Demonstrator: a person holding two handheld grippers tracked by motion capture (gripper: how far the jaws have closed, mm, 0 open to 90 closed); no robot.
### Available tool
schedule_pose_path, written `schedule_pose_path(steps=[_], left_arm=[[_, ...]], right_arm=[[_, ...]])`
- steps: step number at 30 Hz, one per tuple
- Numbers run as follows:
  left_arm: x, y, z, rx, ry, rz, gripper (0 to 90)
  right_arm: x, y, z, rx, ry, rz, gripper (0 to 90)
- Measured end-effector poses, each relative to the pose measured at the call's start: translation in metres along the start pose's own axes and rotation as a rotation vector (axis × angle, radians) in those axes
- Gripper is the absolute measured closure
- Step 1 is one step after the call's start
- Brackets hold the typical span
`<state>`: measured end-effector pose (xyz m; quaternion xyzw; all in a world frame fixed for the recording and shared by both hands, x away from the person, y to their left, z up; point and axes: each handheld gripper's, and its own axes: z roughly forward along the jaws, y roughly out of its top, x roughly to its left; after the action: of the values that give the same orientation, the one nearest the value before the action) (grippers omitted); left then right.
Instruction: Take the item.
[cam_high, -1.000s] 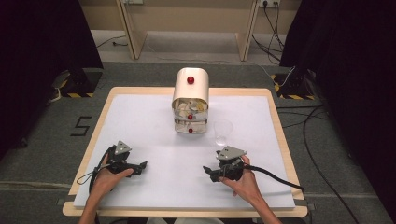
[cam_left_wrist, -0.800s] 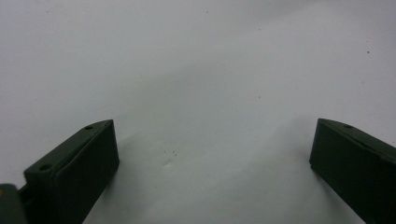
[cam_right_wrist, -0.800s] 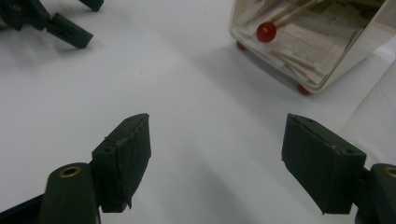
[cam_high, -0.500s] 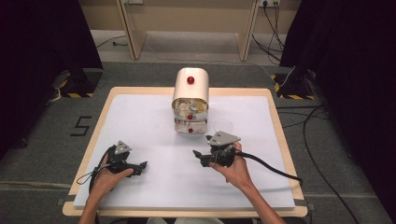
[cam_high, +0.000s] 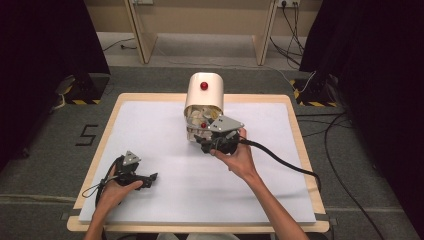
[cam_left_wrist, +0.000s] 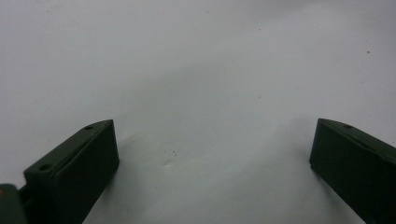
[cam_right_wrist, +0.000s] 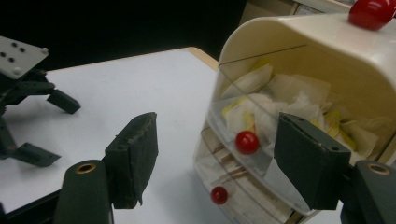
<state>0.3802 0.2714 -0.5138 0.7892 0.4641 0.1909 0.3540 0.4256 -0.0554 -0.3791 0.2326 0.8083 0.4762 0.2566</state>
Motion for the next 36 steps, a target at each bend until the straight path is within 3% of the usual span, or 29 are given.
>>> schedule_pose_path(steps=[5, 15, 18, 22, 31, 36], left_arm=[[0.000, 0.000, 0.000, 0.001, 0.000, 0.000, 0.2], [0.000, 0.000, 0.000, 0.000, 0.000, -0.001, 0.1], [0.000, 0.000, 0.000, 0.001, 0.000, 0.000, 0.1], [0.000, 0.000, 0.000, 0.001, 0.000, 0.000, 0.2], [0.000, 0.000, 0.000, 0.000, -0.001, 0.000, 0.2], [0.000, 0.000, 0.000, -0.001, -0.001, 0.000, 0.2]], right_arm=[[-0.012, 0.004, 0.008, -0.006, -0.019, 0.014, 31.0], [-0.026, 0.002, 0.026, 0.029, -0.074, -0.011, 30.4], [-0.027, -0.001, 0.032, 0.041, -0.044, 0.022, 30.3], [-0.026, -0.002, 0.034, 0.049, -0.059, -0.001, 29.8], [-0.022, -0.002, 0.029, 0.068, -0.029, -0.024, 30.3], [-0.017, -0.002, 0.020, 0.088, 0.005, -0.038, 35.8]])
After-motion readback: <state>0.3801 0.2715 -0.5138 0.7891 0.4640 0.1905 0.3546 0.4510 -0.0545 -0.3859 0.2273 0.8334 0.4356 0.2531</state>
